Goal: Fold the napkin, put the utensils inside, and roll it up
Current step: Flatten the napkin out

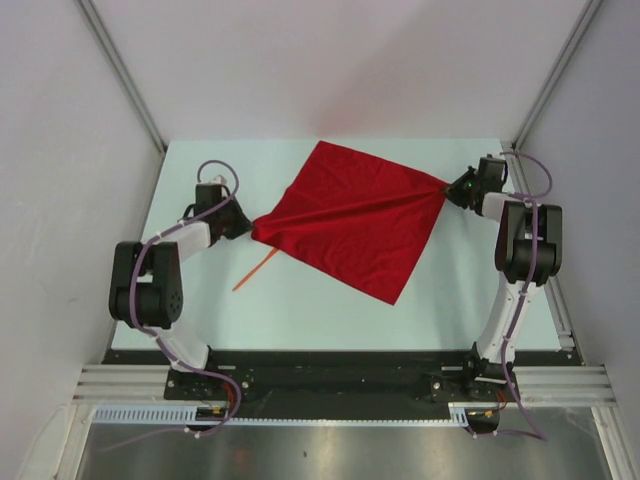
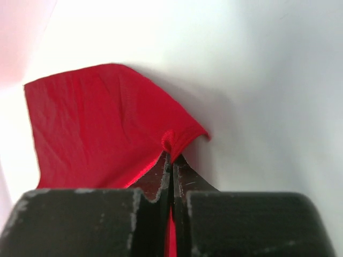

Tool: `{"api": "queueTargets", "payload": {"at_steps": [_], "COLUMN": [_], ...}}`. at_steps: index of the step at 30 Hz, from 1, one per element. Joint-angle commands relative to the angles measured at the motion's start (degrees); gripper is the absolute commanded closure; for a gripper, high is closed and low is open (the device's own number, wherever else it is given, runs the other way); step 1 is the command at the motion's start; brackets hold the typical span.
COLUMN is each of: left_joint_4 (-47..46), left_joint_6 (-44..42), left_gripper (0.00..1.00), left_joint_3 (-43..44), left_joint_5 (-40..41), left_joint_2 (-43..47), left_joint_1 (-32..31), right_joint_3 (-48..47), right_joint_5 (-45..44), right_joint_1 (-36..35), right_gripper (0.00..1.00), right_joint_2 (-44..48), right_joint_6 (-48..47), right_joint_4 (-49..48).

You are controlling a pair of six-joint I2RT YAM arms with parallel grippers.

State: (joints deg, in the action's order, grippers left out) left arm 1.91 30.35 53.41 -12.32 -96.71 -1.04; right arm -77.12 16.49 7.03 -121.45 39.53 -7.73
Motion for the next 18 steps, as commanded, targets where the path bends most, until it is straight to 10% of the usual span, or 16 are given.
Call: {"api": "queueTargets", "payload": {"at_steps": [1,4,8,18], "left_joint_4": [0.5,1.5,1.1,-1.3], "left_joint_6": [-1.9,-2.2,-2.5,-1.8], "left_gripper": [1.00,0.91,0.68,0.68], "left_joint_3": [4.0,4.6,4.4,2.7], "left_joint_5": [0.6,1.0,1.4,0.1], "left_joint_2": [-2.1,-3.0,-2.3,-1.4], "left_joint_1": [-2.8,-3.2,-3.2,-3.3], "right_joint_3": [0.3,-0.3,-1.5,4.2], "right_joint_5": [-8.5,-10.2,-12.2,-20.4], "right_joint_1": [0.0,0.2,0.6,-6.8], "right_gripper": [0.94,0.58,0.35,0.28], "right_joint_2": [6.5,7.1,8.1,19.1], "right_joint_6": [-7.6,-8.9,-9.8,-14.0], "right_joint_4": [6.1,9.6,12.4,17.9]}}
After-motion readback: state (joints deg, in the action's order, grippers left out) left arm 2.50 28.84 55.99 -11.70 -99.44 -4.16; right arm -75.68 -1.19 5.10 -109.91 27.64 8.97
